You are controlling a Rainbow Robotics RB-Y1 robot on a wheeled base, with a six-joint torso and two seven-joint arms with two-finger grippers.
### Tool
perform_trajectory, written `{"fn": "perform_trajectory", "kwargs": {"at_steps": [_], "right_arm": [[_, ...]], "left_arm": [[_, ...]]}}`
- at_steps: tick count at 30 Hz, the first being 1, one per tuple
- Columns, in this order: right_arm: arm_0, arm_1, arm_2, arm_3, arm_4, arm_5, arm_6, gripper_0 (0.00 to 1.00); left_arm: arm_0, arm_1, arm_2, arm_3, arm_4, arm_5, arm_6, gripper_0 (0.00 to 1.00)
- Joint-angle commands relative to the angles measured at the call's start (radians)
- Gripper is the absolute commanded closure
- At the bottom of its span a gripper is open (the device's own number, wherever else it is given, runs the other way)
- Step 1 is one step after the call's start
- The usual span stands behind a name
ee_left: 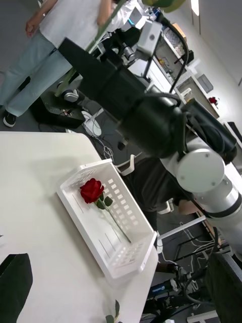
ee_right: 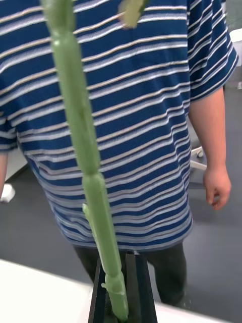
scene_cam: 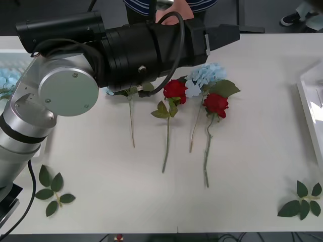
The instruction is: Place the red flowers into the right box and the blue flowers into the left box. If a person shows an open palm, hand one flower to the person first, then continue sorting.
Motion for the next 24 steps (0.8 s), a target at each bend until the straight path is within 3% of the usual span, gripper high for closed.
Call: {"fn": "perform_trajectory", "kwargs": {"at_steps": [1,10,24], "right_arm": [[-0.094,0.053,-0.005,0.069,0.021,-0.001,0.04,1.0],[-0.206,0.169,0.012,0.23,0.07,-0.001,0.067,1.0],[-0.239,0.236,0.012,0.302,0.099,-0.009,0.077,1.0]], "left_arm": [[-0.03,0.029,-0.003,-0.019,0.005,-0.001,0.017,0.0],[-0.03,0.029,-0.003,-0.019,0.005,-0.001,0.017,0.0],[-0.03,0.029,-0.003,-0.019,0.005,-0.001,0.017,0.0]]}}
